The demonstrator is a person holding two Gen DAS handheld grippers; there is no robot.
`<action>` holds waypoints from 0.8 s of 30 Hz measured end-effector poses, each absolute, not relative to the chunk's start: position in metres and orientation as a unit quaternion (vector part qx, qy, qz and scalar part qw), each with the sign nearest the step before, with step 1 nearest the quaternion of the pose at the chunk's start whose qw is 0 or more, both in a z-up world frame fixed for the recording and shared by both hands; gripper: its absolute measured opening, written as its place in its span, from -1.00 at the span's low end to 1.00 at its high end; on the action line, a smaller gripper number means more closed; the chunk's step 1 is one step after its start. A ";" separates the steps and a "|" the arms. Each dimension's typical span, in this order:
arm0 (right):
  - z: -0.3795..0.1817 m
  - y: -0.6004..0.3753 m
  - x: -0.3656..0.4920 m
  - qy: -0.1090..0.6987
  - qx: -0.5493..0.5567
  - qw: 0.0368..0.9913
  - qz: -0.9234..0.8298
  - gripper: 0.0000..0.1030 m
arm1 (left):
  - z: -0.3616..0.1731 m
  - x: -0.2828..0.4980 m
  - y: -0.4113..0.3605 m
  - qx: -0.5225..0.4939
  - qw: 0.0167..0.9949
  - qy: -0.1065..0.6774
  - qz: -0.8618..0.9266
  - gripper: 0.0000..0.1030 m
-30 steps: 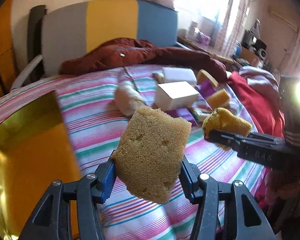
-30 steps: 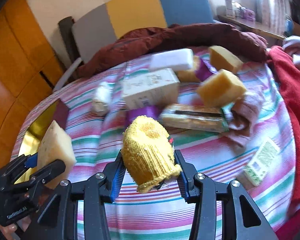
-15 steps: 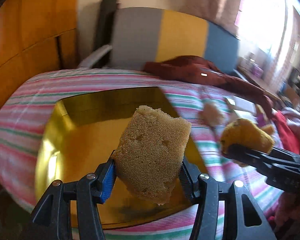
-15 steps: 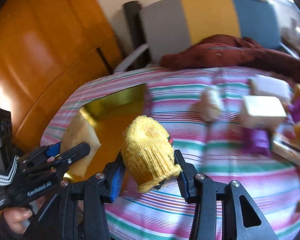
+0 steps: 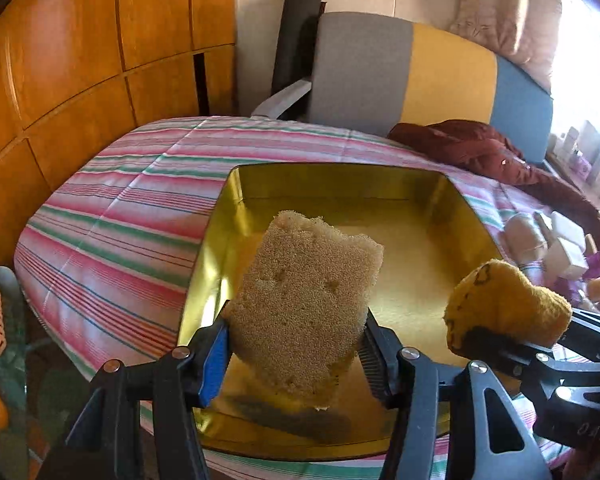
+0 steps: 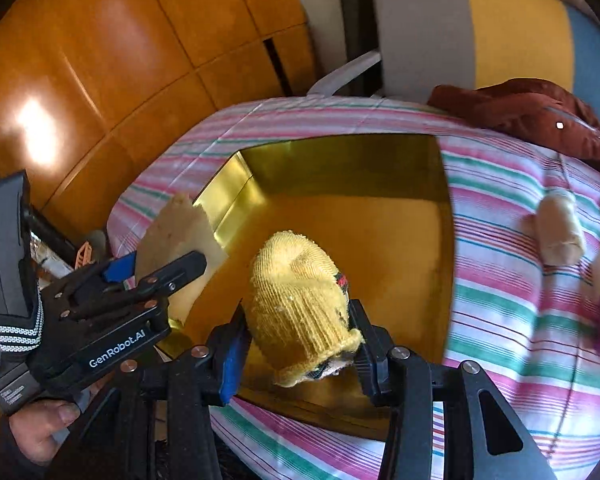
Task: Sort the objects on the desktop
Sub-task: 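Carry both items to the gold tray and open both tools to drop them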
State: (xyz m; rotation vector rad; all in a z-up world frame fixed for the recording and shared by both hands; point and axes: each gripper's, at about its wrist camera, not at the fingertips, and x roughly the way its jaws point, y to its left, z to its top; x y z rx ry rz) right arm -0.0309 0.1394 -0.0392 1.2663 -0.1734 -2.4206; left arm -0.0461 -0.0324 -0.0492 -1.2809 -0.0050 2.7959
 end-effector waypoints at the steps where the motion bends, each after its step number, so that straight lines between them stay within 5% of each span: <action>1: -0.042 0.136 -0.032 -0.060 0.457 0.202 -0.864 -0.09 | -0.051 -0.046 -0.035 -0.419 0.030 -0.005 0.908 0.13; 12: -0.054 0.120 -0.042 -0.081 0.475 0.215 -0.850 0.32 | -0.056 -0.050 -0.062 -0.433 0.012 -0.044 0.900 0.31; 16: -0.052 0.122 -0.038 -0.077 0.473 0.201 -0.854 0.41 | -0.058 -0.048 -0.062 -0.438 0.016 -0.042 0.898 0.58; 24: -0.035 0.139 -0.018 -0.071 0.441 0.174 -0.877 0.62 | -0.043 -0.039 -0.073 -0.416 0.002 -0.065 0.907 0.58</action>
